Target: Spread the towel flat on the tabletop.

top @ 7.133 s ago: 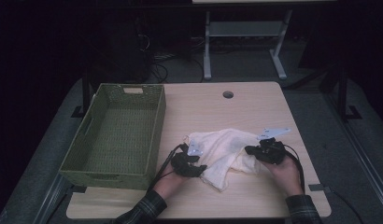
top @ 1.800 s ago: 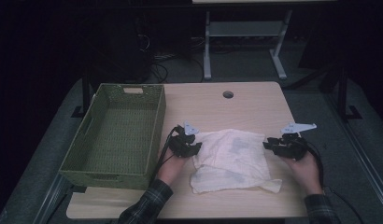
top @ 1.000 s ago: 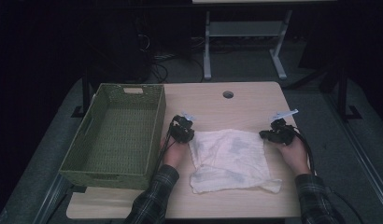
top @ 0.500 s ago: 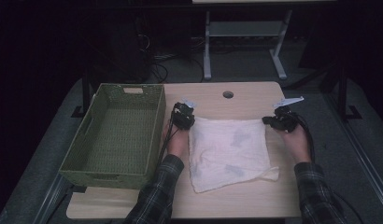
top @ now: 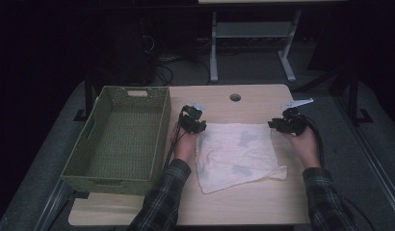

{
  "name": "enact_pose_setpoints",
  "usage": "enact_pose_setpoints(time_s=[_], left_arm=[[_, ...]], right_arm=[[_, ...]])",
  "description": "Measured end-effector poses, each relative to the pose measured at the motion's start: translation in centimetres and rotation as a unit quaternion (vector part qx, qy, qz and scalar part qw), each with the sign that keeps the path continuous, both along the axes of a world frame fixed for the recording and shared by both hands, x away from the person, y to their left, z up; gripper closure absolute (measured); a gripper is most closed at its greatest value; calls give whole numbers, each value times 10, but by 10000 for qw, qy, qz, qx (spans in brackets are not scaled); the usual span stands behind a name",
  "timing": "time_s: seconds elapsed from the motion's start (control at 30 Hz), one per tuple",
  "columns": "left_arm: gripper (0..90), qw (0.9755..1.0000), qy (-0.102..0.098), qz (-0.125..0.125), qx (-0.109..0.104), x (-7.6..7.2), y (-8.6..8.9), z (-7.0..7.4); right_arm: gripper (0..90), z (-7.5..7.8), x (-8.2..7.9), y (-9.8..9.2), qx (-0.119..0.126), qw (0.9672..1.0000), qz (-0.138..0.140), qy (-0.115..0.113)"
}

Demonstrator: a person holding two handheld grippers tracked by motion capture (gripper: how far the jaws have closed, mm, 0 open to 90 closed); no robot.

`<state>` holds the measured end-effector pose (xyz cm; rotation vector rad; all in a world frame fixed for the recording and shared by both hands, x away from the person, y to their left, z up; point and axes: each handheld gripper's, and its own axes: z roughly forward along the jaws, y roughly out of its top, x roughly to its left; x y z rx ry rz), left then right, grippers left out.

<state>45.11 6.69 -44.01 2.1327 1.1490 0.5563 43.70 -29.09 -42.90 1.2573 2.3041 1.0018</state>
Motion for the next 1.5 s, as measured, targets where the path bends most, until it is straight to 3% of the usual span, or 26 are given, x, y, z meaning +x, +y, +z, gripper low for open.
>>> enact_pose_setpoints(time_s=[0.37, 0.7, 1.1, 1.23, 1.4, 1.5], left_arm=[[508, 9979, 98, -623, -136, -49, 5, 14], [497, 9980, 106, -574, -253, -56, 15, 14], [486, 9983, 117, -531, -215, -54, 15, 8], [486, 9984, 120, -513, -218, -53, 17, 8], [484, 9985, 105, -495, -230, -52, 17, 8], [484, 9985, 110, -494, -213, -52, 17, 7]], right_arm=[[717, 4, -71, -8, 171, 9991, 386, 86], [716, -8, -123, -21, 226, 9976, 584, 293], [697, -18, -139, -27, 440, 9953, 720, 474], [859, -21, -138, -25, 374, 9943, 826, 552], [878, -14, -146, -26, 493, 9935, 897, 494], [882, -10, -159, -27, 531, 9927, 989, 449]])
